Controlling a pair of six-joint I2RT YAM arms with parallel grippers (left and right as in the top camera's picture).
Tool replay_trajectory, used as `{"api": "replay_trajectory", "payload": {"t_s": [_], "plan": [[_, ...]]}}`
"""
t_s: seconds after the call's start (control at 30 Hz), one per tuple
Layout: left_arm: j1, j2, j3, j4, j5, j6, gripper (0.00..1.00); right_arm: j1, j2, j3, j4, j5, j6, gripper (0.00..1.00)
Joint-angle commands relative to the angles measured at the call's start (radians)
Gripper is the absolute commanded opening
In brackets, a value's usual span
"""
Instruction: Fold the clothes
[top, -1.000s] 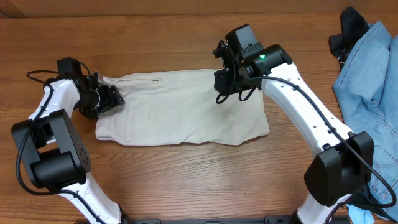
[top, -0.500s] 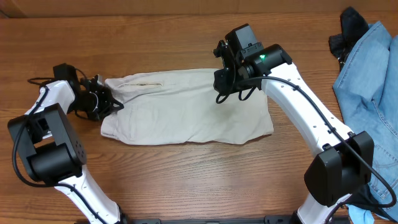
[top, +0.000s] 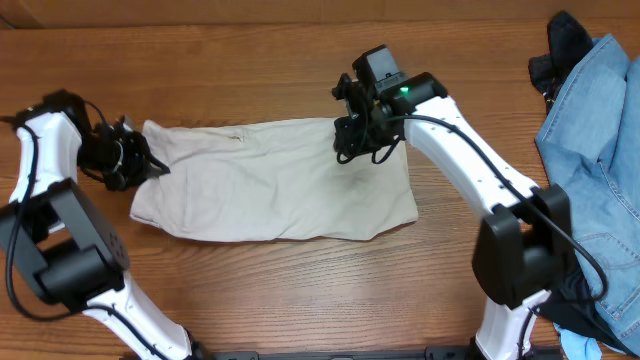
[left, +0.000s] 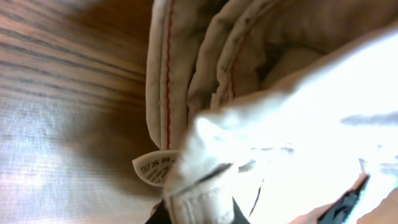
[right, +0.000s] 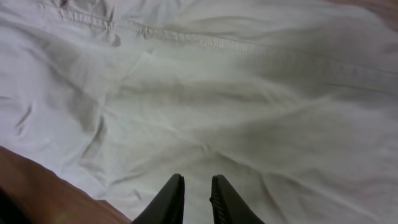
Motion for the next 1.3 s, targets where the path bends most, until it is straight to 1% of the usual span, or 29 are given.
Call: {"api": "replay_trajectory", "payload": {"t_s": [0.0,0.1,0.3,0.53,0.8,0.97,1.03,1.17,1.27], "plan": [[-0.016,-0.125,0.055,-0.018,0.073,0.023,0.05,0.03,0.042,-0.001,0.026,-0.119,-0.002,0.18],[-0.028,-0.193,0.055,-0.015,0.113,0.022,0.04,0.066,0.063,-0.001,0.054,-0.134,0.006,0.17],[-0.037,-0.284,0.055,-0.009,0.121,0.006,0.04,0.146,0.092,-0.001,0.114,-0.136,0.054,0.17],[-0.068,-0.288,0.055,-0.013,0.129,-0.005,0.04,0.235,0.128,-0.001,0.182,-0.13,0.076,0.17],[-0.102,-0.288,0.055,-0.016,0.136,-0.034,0.05,0.269,0.22,-0.001,0.284,-0.134,0.085,0.16],[-0.12,-0.288,0.055,-0.011,0.304,-0.039,0.05,0.289,0.263,-0.001,0.372,-0.196,0.087,0.16],[-0.121,-0.288,0.055,-0.013,0.34,-0.039,0.05,0.301,0.269,-0.001,0.423,-0.204,0.105,0.15],[-0.128,-0.288,0.055,-0.018,0.309,-0.038,0.06,0.329,0.27,0.0,0.525,-0.204,0.161,0.15],[-0.146,-0.288,0.055,-0.018,0.287,-0.039,0.06,0.348,0.27,0.0,0.56,-0.204,0.187,0.15]]}}
